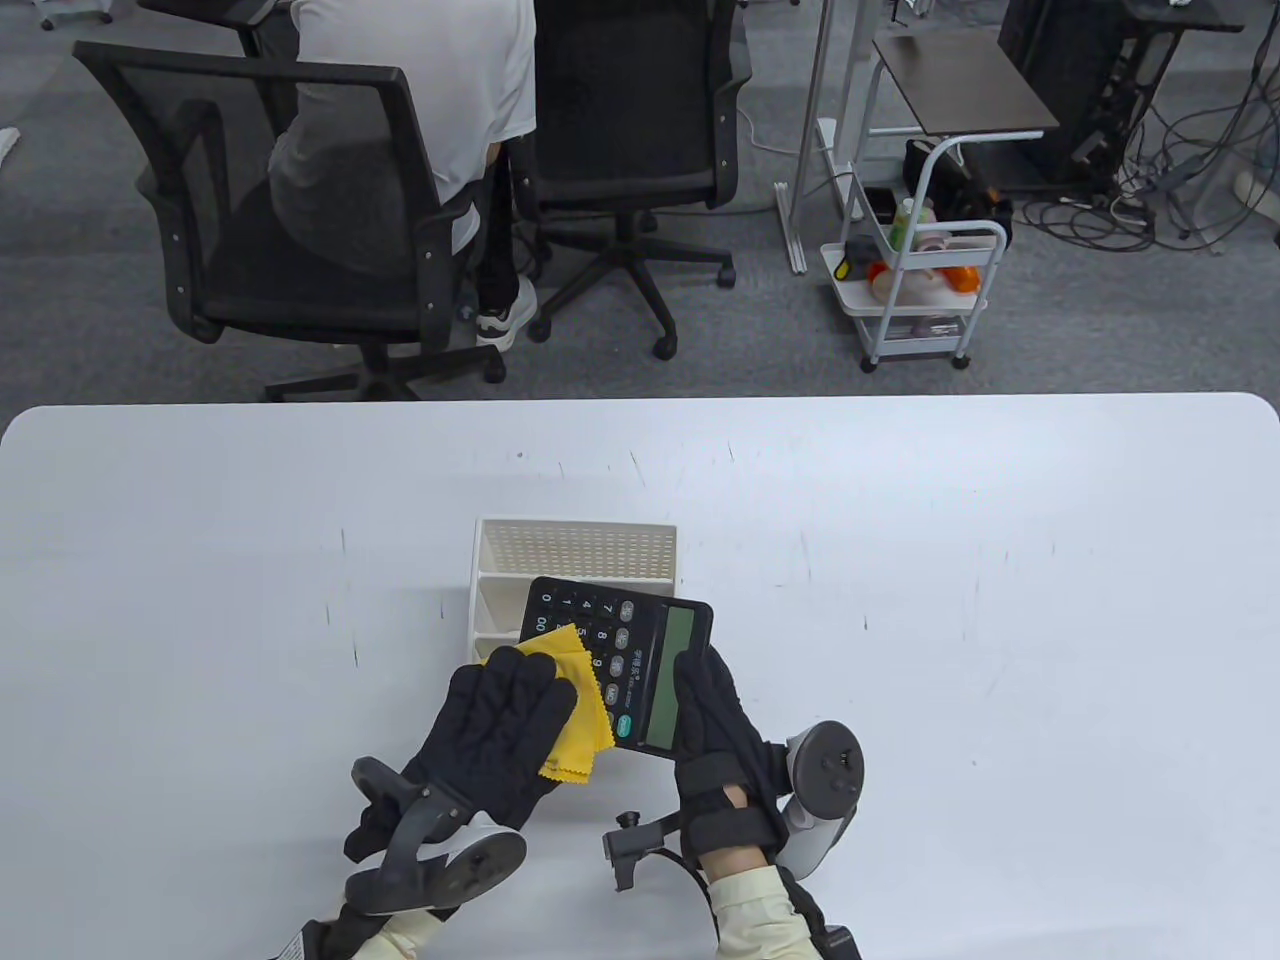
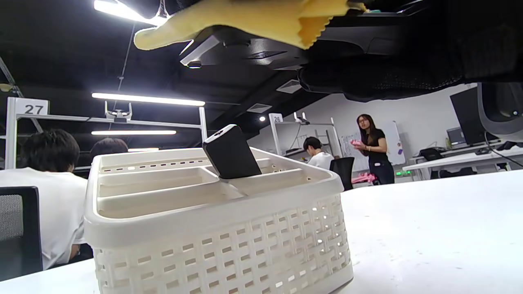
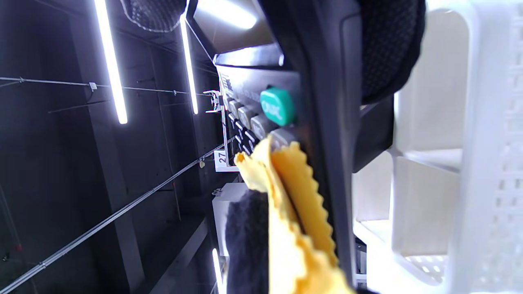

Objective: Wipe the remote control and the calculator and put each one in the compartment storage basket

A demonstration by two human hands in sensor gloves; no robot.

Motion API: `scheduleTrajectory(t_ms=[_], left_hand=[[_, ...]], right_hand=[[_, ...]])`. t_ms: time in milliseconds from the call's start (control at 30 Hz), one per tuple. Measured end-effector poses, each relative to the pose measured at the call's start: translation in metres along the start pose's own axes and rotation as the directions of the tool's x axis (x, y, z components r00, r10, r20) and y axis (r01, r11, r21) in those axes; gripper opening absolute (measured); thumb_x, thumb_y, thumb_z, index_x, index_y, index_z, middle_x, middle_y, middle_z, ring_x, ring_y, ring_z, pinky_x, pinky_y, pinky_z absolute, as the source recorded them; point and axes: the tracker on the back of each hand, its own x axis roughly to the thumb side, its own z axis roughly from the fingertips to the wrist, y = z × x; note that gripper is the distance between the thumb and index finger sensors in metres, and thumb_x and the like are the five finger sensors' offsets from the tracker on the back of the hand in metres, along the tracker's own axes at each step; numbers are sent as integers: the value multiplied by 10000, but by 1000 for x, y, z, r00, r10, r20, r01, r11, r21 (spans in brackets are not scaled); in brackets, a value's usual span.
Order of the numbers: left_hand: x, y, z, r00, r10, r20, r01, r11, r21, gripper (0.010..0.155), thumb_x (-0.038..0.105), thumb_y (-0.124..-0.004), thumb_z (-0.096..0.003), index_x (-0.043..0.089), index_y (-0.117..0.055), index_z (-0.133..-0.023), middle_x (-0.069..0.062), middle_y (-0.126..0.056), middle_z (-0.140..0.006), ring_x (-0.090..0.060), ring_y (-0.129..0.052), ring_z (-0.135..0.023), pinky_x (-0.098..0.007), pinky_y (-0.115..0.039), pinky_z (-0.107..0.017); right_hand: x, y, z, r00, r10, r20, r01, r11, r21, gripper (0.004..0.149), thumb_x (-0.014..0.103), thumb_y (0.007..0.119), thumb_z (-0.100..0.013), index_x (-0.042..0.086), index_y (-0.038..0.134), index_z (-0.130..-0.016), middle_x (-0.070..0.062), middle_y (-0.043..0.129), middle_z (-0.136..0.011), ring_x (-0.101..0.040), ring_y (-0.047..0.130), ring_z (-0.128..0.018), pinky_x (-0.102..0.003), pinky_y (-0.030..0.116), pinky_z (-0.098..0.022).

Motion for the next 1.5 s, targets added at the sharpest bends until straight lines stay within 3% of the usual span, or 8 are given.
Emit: scheduleTrajectory(t_ms=[200, 500, 733, 933, 1100, 1300, 1433, 1500], left_hand=[[8, -1, -3, 997, 53, 50, -52, 998, -21, 596, 457, -528, -544, 248, -433, -1094, -74, -438, -1153, -364, -465, -1088, -535, -509, -772], [-17, 2, 1, 974, 122, -189, -132, 990, -44, 609, 451, -553, -553, 226, -424, -1103, -98, -412, -1153, -385, -453, -1080, -540, -511, -766], [0, 0, -3, 991, 113, -72, -116, 992, -48, 606, 450, -549, -550, 228, -432, -1101, -92, -417, -1155, -376, -444, -1085, -542, -498, -771], [14, -1, -5, 996, 84, 9, -83, 995, -57, 606, 456, -536, -547, 248, -408, -1102, -74, -396, -1159, -367, -429, -1093, -545, -490, -774], [9, -3, -5, 997, 68, -22, -69, 995, -67, 612, 451, -540, -549, 248, -378, -1103, -77, -362, -1162, -367, -402, -1094, -548, -485, -773], [-4, -1, -4, 982, 108, -154, -118, 991, -60, 630, 449, -536, -553, 219, -352, -1110, -102, -337, -1163, -390, -386, -1090, -557, -483, -770], [-2, -2, -3, 983, 111, -149, -121, 991, -61, 640, 450, -532, -554, 212, -329, -1113, -111, -308, -1167, -410, -362, -1091, -570, -473, -770], [4, -4, -4, 991, 105, -89, -110, 992, -63, 632, 448, -531, -554, 234, -320, -1110, -88, -307, -1169, -398, -349, -1093, -569, -470, -771]], right_hand=[[-1, 3, -1, 996, 85, -3, -85, 995, 47, 656, 402, 654, -618, -70, 571, -1066, -296, 801, -917, -400, 949, -663, -521, 848, -445], [1, 6, -1, 995, 100, 26, -101, 994, 51, 649, 411, 657, -618, -70, 612, -1052, -294, 836, -890, -388, 975, -633, -514, 861, -430], [1, 6, -1, 996, 84, 36, -86, 995, 43, 658, 406, 629, -627, -73, 553, -1073, -299, 789, -927, -402, 939, -681, -527, 838, -467], [-4, 15, 0, 991, 130, 35, -133, 985, 110, 661, 414, 630, -626, -65, 558, -1076, -298, 788, -929, -407, 932, -676, -531, 828, -462], [-3, 24, 0, 975, 206, 82, -218, 960, 173, 665, 420, 632, -624, -66, 569, -1074, -304, 798, -918, -414, 933, -666, -538, 825, -454], [-2, 34, 4, 962, 248, 113, -269, 931, 246, 662, 406, 647, -617, -79, 587, -1064, -319, 808, -904, -423, 946, -649, -545, 830, -445], [-3, 35, 4, 962, 246, 121, -269, 932, 242, 664, 410, 647, -617, -77, 587, -1065, -321, 804, -909, -425, 943, -655, -550, 825, -451], [-3, 33, 3, 965, 237, 116, -258, 938, 231, 668, 416, 643, -618, -73, 587, -1068, -323, 809, -905, -433, 940, -655, -556, 822, -452]])
